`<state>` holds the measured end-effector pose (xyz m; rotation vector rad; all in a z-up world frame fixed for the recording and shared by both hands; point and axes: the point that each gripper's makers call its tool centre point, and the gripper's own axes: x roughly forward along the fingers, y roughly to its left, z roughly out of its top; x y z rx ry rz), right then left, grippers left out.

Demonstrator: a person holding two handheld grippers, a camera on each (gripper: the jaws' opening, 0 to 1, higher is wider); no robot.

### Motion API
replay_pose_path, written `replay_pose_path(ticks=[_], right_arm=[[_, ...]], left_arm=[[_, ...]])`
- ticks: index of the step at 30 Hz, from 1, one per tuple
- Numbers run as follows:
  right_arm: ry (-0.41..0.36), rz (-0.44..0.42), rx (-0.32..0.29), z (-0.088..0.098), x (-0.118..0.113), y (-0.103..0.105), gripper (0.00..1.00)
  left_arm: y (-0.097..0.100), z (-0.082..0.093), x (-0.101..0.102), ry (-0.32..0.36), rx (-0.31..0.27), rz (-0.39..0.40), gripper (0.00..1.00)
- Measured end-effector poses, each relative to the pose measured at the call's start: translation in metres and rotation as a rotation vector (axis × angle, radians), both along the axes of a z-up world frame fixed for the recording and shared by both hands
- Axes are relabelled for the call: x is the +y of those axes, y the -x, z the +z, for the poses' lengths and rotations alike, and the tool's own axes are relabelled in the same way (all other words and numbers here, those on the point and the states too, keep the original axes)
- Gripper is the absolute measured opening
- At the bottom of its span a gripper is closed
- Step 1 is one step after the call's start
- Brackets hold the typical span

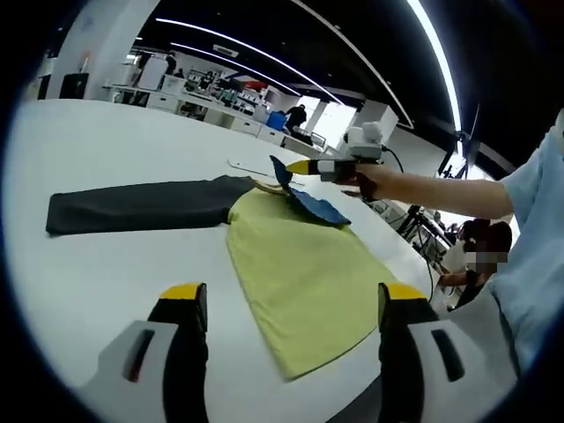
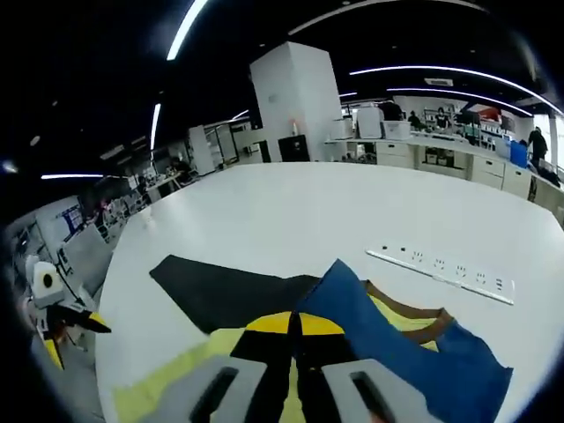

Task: Fold the garment on the visible template until the final outline fits inside the template.

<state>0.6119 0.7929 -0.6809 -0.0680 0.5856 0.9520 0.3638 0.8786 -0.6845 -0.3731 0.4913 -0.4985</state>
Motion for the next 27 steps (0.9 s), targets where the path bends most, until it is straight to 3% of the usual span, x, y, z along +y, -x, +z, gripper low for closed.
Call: replay_pose_path(ticks=[9,15,27], right_arm=[[0.019,0.043,0.038,-0.024,0.03,0.014,0.0],[0.069,0.044,0.07,-0.05,0.034,0.011,0.0],[0.061,0.051,0.091,-0.06,0.039,0.01,0.01]], left_arm=[[-0.001,-0.001,0.004,0.002,0.003,0.008,0.76],[-0.002,-0.002,0.007,0.006,0.006,0.017,0.75],[-0.003,-0.001,0.01,0.014,0.008,0.032,0.75]])
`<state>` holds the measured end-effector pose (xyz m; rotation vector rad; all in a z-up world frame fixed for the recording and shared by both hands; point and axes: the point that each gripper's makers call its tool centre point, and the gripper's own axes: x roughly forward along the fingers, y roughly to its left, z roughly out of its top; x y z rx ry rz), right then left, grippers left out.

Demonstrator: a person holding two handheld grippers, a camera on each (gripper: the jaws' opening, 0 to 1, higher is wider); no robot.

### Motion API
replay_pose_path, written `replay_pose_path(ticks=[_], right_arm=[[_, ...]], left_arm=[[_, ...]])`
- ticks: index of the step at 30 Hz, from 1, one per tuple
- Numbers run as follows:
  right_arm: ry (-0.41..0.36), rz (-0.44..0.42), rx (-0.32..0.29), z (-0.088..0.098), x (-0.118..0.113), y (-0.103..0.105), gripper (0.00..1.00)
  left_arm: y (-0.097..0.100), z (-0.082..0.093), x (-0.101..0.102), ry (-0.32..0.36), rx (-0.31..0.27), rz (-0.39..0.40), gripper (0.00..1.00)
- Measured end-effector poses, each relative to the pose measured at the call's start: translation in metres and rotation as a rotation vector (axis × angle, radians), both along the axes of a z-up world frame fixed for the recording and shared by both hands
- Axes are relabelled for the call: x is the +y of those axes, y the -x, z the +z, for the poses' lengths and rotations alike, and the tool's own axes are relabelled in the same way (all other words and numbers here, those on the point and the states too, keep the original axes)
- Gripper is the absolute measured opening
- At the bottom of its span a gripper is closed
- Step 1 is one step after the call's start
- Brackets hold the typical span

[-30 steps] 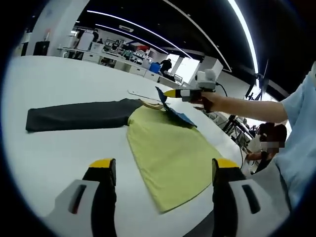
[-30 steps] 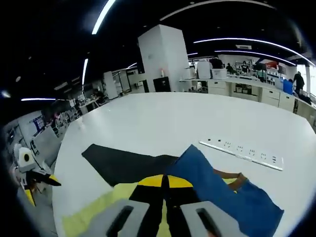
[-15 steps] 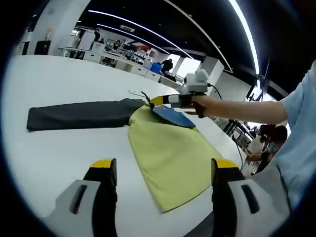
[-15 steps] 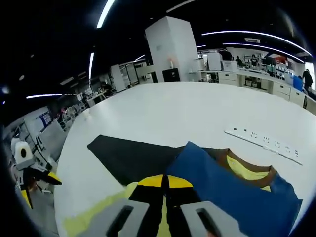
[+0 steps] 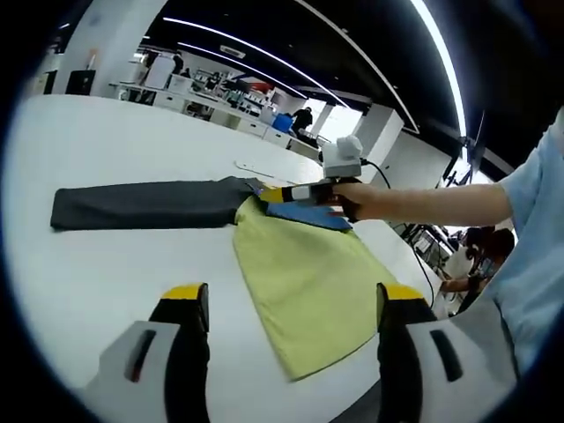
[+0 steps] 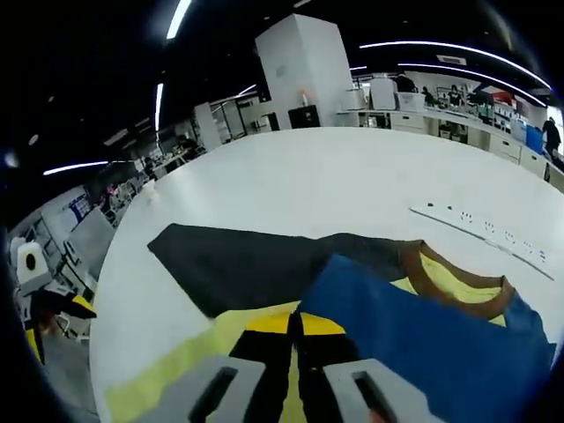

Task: Fold the garment on the visible template until the final outline fits inside the template.

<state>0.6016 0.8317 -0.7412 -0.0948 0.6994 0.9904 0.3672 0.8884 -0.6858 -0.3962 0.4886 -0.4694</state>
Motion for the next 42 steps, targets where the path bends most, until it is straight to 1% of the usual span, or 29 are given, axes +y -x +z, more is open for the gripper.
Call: replay_pose_path(ticks=[2,5,6,8,11,12,14,16,17,18,19,21,23,25,27,29,32,33,34,37,39,42], right_arm=[[-0.003,0.003,-0.022,0.002,-0.001,0.0,0.09],[-0.036,0.009,-0.025,0.006,-0.001,0.002,0.23],[-0.047,0.01,-0.034,0.008,-0.002,0.002,0.28],[-0.059,0.013,-0.048,0.01,-0.003,0.003,0.35],[-0.067,0.013,-0.071,0.014,-0.006,0.003,0.51],[-0.083,0.021,-0.077,0.017,-0.006,0.004,0.59],[-0.095,0.023,-0.076,0.021,-0.008,0.006,0.69],[-0.095,0.037,-0.079,0.023,-0.011,0.011,0.76],[-0.081,0.053,-0.092,0.022,-0.013,0.013,0.79],[-0.054,0.073,-0.103,0.02,-0.016,0.014,0.81],[-0.055,0.076,-0.11,0.021,-0.018,0.016,0.83],[-0.051,0.077,-0.099,0.022,-0.023,0.019,0.87],[-0.07,0.075,-0.097,0.027,-0.026,0.021,0.92],[-0.073,0.067,-0.091,0.031,-0.032,0.023,0.96],[-0.092,0.058,-0.1,0.036,-0.036,0.024,1.0],[-0.088,0.051,-0.087,0.038,-0.044,0.026,1.0],[-0.071,0.048,-0.106,0.04,-0.06,0.029,1.0],[-0.071,0.044,-0.102,0.04,-0.064,0.03,1.0],[-0.076,0.036,-0.094,0.041,-0.071,0.031,1.0],[-0.076,0.017,-0.097,0.042,-0.086,0.033,1.0],[-0.084,0.001,-0.09,0.043,-0.096,0.035,1.0],[-0.072,-0.011,-0.093,0.04,-0.111,0.036,1.0]], left_arm=[[0.0,-0.001,0.0,-0.001,0.002,-0.003,0.75],[0.0,-0.001,-0.001,-0.002,0.002,-0.007,0.75],[0.0,-0.001,-0.001,-0.002,0.002,-0.008,0.75],[0.0,0.0,-0.001,0.0,-0.002,-0.005,0.76],[0.0,0.0,-0.002,0.001,-0.002,-0.004,0.76],[0.0,0.0,-0.002,0.001,-0.003,-0.005,0.76],[0.0,0.0,-0.003,0.002,-0.002,-0.008,0.76],[0.0,0.0,-0.003,0.002,-0.003,-0.01,0.76],[0.0,0.0,-0.003,0.002,-0.005,-0.01,0.76],[0.0,0.0,-0.002,0.003,-0.005,-0.007,0.76],[0.0,0.001,-0.002,0.003,-0.006,-0.004,0.76],[-0.001,0.002,0.0,0.008,-0.012,0.003,0.76],[-0.001,0.004,0.001,0.018,-0.016,0.01,0.77],[-0.001,0.005,0.001,0.028,-0.016,0.015,0.77],[-0.002,0.004,0.001,0.027,-0.016,0.014,0.78],[-0.002,0.003,0.001,0.026,-0.009,0.008,0.78],[-0.003,0.002,0.001,0.036,-0.003,0.003,0.78],[-0.003,0.003,0.002,0.039,-0.001,0.003,0.78],[-0.004,0.003,0.004,0.036,0.004,0.009,0.77],[-0.005,0.006,0.011,0.026,-0.001,0.017,0.77],[-0.007,0.007,0.019,0.024,0.001,0.034,0.77],[-0.012,0.004,0.04,-0.003,0.006,0.081,0.76]])
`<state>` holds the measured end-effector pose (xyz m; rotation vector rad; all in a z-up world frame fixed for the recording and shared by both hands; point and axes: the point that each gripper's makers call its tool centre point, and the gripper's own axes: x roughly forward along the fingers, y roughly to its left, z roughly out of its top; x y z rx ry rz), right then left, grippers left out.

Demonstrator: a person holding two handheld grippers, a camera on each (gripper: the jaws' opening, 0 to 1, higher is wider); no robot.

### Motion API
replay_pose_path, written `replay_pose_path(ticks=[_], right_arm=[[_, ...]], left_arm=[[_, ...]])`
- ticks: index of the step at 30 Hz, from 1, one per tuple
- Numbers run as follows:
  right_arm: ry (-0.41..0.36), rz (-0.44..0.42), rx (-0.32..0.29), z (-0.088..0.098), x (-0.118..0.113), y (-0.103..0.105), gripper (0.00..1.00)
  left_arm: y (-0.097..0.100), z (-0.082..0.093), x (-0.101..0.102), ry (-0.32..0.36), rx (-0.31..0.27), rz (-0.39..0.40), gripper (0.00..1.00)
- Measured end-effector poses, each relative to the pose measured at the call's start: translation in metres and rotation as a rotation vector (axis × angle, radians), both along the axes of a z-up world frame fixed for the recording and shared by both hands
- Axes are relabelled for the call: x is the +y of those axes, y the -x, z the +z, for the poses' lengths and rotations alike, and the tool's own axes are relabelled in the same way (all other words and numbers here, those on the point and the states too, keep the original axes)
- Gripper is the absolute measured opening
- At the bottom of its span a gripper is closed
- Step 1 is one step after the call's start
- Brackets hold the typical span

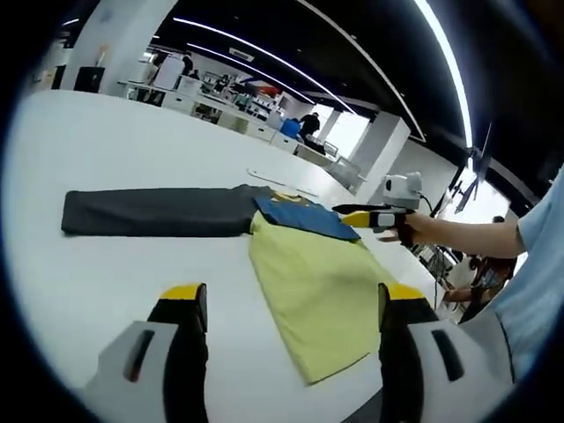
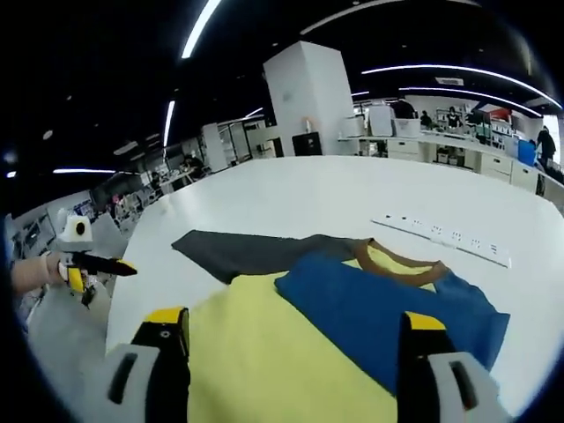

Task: Fold the garment on the visible template until the final outline fits inside the template.

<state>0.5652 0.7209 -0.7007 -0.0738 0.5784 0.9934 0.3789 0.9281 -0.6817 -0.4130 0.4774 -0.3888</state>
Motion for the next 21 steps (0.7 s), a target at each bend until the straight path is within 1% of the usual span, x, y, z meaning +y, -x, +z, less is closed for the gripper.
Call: replay_pose_path(ticks=[2,3,4,5,6,7,8,9,10,11,12,13,14,15,16,18,19,20,21], right_arm=[[0.005,-0.016,0.002,-0.001,-0.011,0.0,1.0],[-0.001,-0.023,0.006,-0.001,-0.015,0.0,1.0],[-0.005,-0.03,0.009,-0.001,-0.018,0.0,1.0],[-0.006,-0.039,0.013,-0.001,-0.024,0.001,1.0],[-0.005,-0.043,0.012,-0.001,-0.027,0.001,1.0],[-0.007,-0.046,0.011,0.0,-0.029,0.002,1.0],[-0.009,-0.05,0.013,0.0,-0.033,0.002,1.0],[-0.008,-0.052,0.013,0.0,-0.035,0.003,1.0],[-0.017,-0.056,0.011,0.002,-0.038,0.003,0.99],[-0.022,-0.06,0.007,0.004,-0.039,0.003,0.99],[-0.03,-0.066,-0.001,0.007,-0.04,0.003,0.99],[-0.032,-0.067,-0.002,0.008,-0.04,0.003,0.99],[-0.036,-0.067,-0.001,0.009,-0.041,0.004,0.99],[-0.038,-0.067,-0.002,0.01,-0.041,0.004,0.99],[-0.037,-0.066,-0.005,0.011,-0.042,0.005,0.99],[-0.039,-0.066,-0.011,0.013,-0.043,0.006,0.99],[-0.045,-0.067,-0.013,0.015,-0.044,0.007,0.99],[-0.048,-0.068,-0.015,0.017,-0.045,0.007,0.99],[-0.05,-0.071,-0.019,0.018,-0.045,0.007,0.99]], left_arm=[[-0.003,-0.001,0.013,-0.014,0.002,0.032,0.76],[-0.006,-0.002,0.024,-0.016,0.005,0.06,0.76],[-0.008,-0.003,0.031,-0.016,0.009,0.076,0.76],[-0.012,-0.003,0.042,-0.019,0.015,0.112,0.75],[-0.014,-0.002,0.049,-0.032,0.008,0.119,0.74],[-0.016,-0.002,0.056,-0.041,0.015,0.137,0.74],[-0.019,0.001,0.071,-0.074,0.013,0.18,0.73],[-0.022,0.003,0.08,-0.105,0.001,0.203,0.72],[-0.024,0.003,0.093,-0.142,0.006,0.237,0.71],[-0.026,0.004,0.102,-0.168,0.002,0.254,0.72],[-0.03,0.004,0.115,-0.194,-0.001,0.286,0.72],[-0.031,0.004,0.122,-0.205,0.003,0.307,0.71],[-0.034,0.001,0.131,-0.218,0.003,0.317,0.7],[-0.035,-0.002,0.14,-0.24,0.015,0.335,0.68],[-0.037,-0.009,0.15,-0.264,0.041,0.355,0.67],[-0.044,-0.013,0.163,-0.291,0.021,0.387,0.64],[-0.045,-0.019,0.167,-0.29,0.04,0.395,0.63],[-0.047,-0.028,0.175,-0.303,0.064,0.418,0.64],[-0.048,-0.034,0.181,-0.303,0.085,0.44,0.64]])
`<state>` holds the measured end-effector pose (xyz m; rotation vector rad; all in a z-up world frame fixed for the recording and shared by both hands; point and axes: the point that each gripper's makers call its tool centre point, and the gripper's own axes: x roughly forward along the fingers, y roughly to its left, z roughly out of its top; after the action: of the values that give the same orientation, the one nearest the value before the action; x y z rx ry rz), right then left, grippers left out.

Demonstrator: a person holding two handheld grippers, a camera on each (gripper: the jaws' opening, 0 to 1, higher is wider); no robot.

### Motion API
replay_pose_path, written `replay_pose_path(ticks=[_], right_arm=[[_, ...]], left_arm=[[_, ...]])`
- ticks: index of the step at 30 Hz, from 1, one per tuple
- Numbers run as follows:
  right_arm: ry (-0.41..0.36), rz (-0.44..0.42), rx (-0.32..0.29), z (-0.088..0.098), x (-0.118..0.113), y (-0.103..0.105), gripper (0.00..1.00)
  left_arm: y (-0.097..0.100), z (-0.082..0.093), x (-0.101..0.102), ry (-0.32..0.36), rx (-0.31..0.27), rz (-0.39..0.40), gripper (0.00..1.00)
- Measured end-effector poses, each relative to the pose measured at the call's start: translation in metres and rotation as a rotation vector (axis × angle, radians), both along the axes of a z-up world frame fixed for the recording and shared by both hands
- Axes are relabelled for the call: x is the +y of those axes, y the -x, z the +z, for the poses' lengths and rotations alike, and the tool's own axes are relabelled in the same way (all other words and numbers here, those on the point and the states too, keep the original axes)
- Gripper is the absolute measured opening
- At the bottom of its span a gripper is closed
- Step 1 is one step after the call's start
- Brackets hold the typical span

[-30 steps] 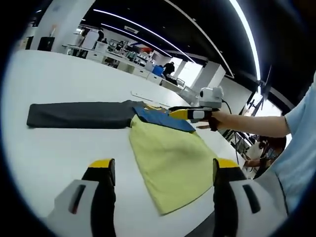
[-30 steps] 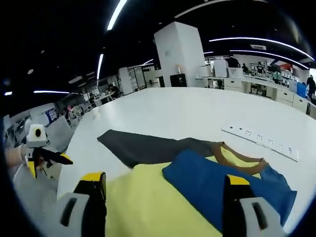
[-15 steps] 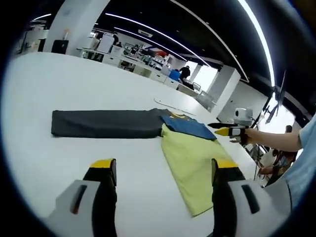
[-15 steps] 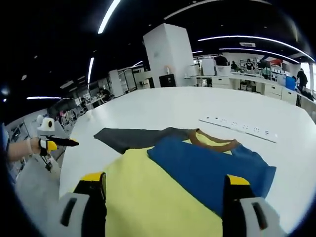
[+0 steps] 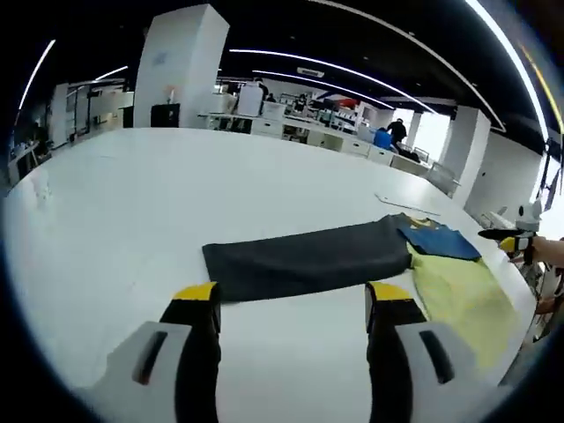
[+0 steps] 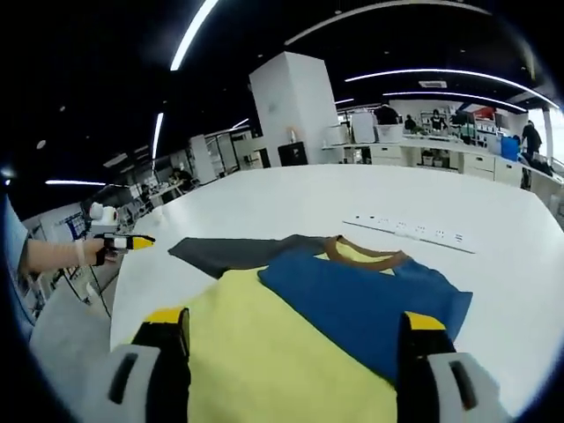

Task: Fold the garment on the visible template until the final outline fits inside the template.

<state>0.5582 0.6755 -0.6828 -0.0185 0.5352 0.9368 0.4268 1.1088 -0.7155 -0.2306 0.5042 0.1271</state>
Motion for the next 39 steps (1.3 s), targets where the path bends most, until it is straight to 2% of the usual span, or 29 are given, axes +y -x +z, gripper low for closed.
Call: replay_pose_path(ticks=[2,3,4,5,9,16,19,22,27,30,32,33,34,36,39], right_arm=[[-0.009,-0.012,-0.006,0.005,-0.003,0.0,0.99],[-0.012,-0.015,-0.007,0.006,-0.005,-0.001,0.99],[-0.017,-0.019,-0.01,0.008,-0.007,0.0,0.99],[-0.018,-0.02,-0.014,0.01,-0.008,0.001,0.99],[-0.028,-0.037,-0.024,0.016,-0.016,0.006,0.98],[-0.072,-0.059,-0.03,0.025,-0.021,0.016,0.97],[-0.068,-0.059,-0.034,0.025,-0.023,0.018,0.97],[-0.074,-0.066,-0.032,0.025,-0.025,0.019,0.97],[-0.093,-0.073,-0.027,0.026,-0.027,0.02,0.96],[-0.096,-0.075,-0.024,0.026,-0.027,0.021,0.96],[-0.102,-0.076,-0.023,0.027,-0.027,0.02,0.96],[-0.103,-0.076,-0.023,0.028,-0.027,0.02,0.96],[-0.104,-0.075,-0.025,0.029,-0.027,0.02,0.96],[-0.107,-0.078,-0.031,0.03,-0.029,0.019,0.96],[-0.109,-0.085,-0.023,0.028,-0.031,0.017,0.95]], left_arm=[[-0.006,-0.003,0.004,0.019,-0.025,0.019,0.61],[-0.006,-0.007,0.007,0.026,-0.014,0.036,0.59],[-0.004,-0.013,0.007,0.074,0.018,0.078,0.57],[-0.008,-0.012,0.006,0.087,-0.005,0.085,0.57],[-0.011,-0.021,0.004,0.09,0.026,0.084,0.57],[-0.017,-0.028,0.0,0.15,0.034,0.127,0.56],[-0.019,-0.028,0.002,0.133,0.036,0.131,0.54],[-0.019,-0.028,0.006,0.157,0.035,0.156,0.5],[-0.014,-0.032,0.018,0.139,0.057,0.187,0.34],[-0.013,-0.033,0.024,0.181,0.052,0.224,0.28],[-0.013,-0.035,0.026,0.18,0.061,0.227,0.19],[-0.012,-0.038,0.028,0.19,0.084,0.231,0.13],[-0.013,-0.038,0.027,0.19,0.088,0.223,0.04],[-0.015,-0.037,0.023,0.259,0.079,0.244,0.0],[-0.018,-0.036,0.02,0.252,0.072,0.227,0.0]])
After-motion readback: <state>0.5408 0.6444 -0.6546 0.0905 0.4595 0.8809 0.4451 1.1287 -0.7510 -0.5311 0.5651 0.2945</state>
